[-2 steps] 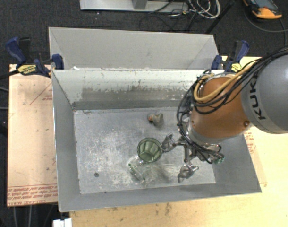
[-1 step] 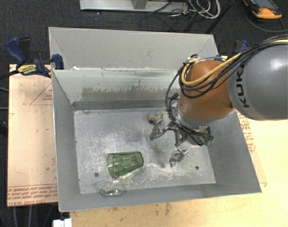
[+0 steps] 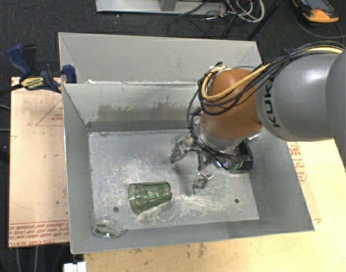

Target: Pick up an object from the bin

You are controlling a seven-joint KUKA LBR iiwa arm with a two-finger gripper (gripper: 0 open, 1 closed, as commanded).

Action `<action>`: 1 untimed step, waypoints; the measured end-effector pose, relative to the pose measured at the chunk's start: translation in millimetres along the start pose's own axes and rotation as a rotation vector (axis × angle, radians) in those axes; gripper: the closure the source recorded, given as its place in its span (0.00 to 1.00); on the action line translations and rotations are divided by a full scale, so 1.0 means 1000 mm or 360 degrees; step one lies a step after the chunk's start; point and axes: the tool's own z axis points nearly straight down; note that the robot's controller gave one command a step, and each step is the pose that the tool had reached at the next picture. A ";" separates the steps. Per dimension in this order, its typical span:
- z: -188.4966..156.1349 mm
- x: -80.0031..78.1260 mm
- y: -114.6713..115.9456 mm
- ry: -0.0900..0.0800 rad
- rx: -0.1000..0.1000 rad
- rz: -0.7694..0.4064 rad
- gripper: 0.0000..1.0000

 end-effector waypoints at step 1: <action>-0.010 -0.005 0.070 0.0009 -0.0005 -0.0137 0.00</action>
Offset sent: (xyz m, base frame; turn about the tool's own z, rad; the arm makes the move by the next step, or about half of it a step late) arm -0.0147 0.0884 0.0023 0.0706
